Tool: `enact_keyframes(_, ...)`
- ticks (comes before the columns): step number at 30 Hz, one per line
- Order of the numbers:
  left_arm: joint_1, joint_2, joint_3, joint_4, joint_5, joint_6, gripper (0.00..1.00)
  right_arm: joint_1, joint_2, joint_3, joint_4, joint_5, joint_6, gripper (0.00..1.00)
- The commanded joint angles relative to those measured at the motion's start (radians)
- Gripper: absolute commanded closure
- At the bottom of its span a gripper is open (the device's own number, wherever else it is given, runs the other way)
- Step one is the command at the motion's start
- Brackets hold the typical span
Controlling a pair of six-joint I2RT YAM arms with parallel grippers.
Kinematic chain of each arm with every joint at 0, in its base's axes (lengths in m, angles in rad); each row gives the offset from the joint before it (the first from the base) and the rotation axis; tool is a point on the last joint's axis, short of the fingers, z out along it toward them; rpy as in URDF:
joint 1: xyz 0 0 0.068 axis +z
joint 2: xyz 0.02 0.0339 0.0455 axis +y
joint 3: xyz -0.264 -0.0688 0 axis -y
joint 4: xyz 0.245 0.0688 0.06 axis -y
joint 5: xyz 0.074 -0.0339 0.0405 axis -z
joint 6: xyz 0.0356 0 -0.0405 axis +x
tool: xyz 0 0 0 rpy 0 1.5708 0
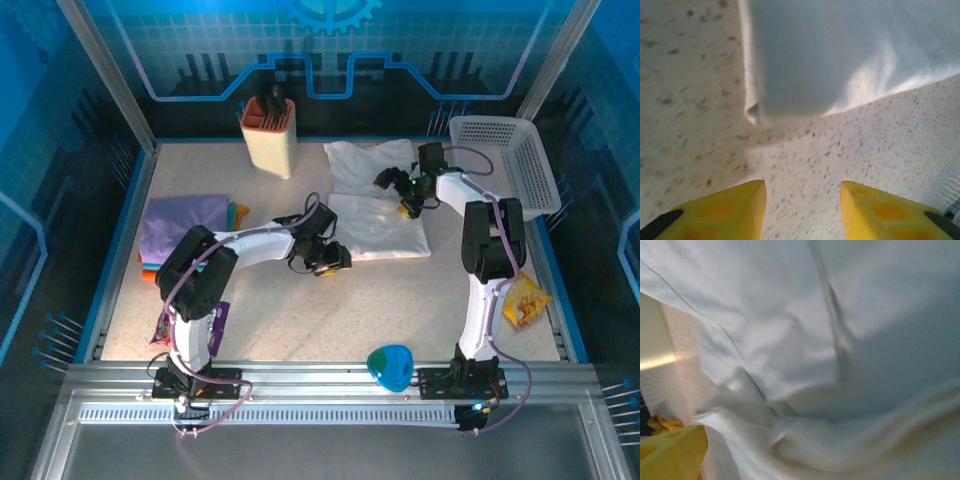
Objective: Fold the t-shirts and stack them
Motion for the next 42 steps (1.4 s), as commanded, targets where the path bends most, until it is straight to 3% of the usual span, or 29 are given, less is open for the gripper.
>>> enact_keyframes(1,-0.007,-0.088,-0.046,-0.052,-0.043,0.018,0.56,-0.034,0.053,0.082,0.038,-0.08,0.009,0.0)
enact_keyframes(6,-0.006,-0.143,-0.118,-0.033,-0.049,0.003,0.56,-0.061,0.01,0.043,0.094,-0.172,0.003,0.0)
enact_keyframes(15,-0.007,-0.085,-0.154,0.158,0.026,-0.091,0.55,-0.073,-0.273,-0.247,-0.159,0.083,-0.158,0.02)
enact_keyframes(23,-0.006,0.019,-0.113,0.268,0.023,-0.134,0.63,-0.102,-0.462,-0.527,-0.213,0.192,-0.212,0.15)
enact_keyframes(38,0.0,0.091,-0.072,0.315,-0.072,-0.131,0.7,-0.124,-0.432,-0.627,-0.093,0.137,-0.172,0.32)
enact_keyframes(42,0.014,0.106,-0.07,0.346,-0.082,-0.127,0.7,-0.126,-0.417,-0.634,-0.05,0.118,-0.174,0.43)
